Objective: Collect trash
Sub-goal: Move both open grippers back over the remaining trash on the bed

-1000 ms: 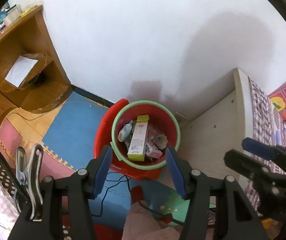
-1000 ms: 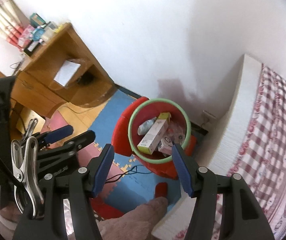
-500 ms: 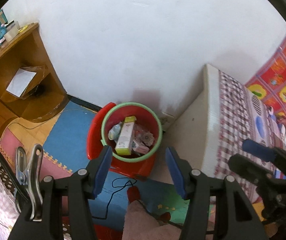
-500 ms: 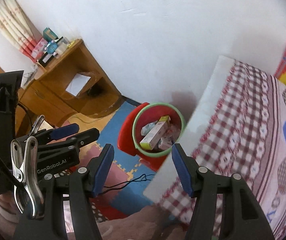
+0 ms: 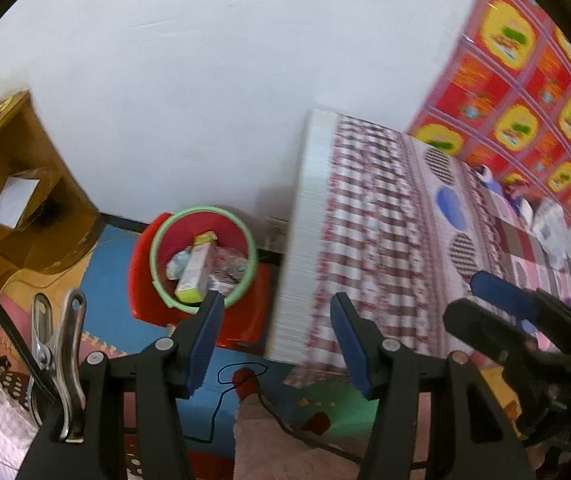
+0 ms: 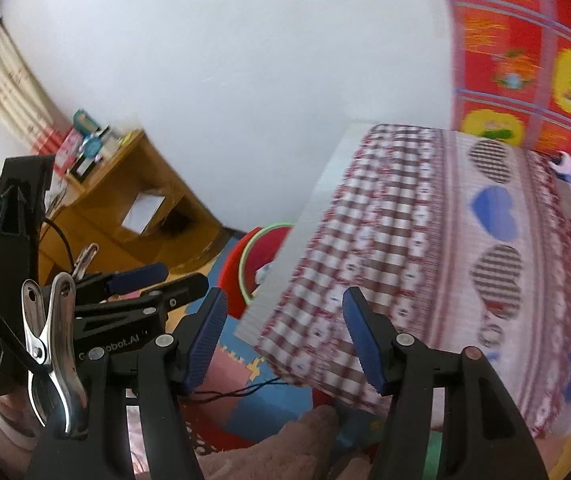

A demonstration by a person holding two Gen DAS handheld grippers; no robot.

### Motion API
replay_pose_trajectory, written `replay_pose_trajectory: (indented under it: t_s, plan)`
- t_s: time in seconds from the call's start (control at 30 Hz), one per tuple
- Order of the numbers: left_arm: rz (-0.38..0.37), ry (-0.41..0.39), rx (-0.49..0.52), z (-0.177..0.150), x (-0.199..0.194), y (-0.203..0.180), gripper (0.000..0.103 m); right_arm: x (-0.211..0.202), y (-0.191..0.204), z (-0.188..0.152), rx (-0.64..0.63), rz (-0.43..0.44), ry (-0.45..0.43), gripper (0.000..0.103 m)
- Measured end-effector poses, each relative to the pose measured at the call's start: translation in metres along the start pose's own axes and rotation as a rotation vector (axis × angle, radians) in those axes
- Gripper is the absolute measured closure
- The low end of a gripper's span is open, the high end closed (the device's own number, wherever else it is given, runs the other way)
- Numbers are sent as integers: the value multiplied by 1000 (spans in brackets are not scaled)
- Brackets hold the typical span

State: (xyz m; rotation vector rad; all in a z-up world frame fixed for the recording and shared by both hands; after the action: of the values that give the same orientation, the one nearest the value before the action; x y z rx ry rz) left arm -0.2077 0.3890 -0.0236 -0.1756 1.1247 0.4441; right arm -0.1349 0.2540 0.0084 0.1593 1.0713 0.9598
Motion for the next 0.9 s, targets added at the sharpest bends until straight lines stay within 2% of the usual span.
replay_pose_trajectory:
  t_s: [0.4, 0.9]
  plan:
    - [-80, -25, 106, -3, -23, -110, 45, -85, -71, -22, 87, -105, -107, 41]
    - [-223, -56, 301, 26, -21, -237, 45, -165, -180, -37, 310, -277, -230, 41]
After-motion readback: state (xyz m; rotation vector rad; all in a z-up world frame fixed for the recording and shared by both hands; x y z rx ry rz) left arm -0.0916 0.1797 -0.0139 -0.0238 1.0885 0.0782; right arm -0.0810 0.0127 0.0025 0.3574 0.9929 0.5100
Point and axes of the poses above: each gripper's, at about its wrist camera, not at the fingertips, and x roughly the way its jaws point, y to its left, z to its top, the point moved 8 cm from there along x, roughly the way its jaws point, and after that the axes turned 12 degrees about z, right-handed, at the moved point
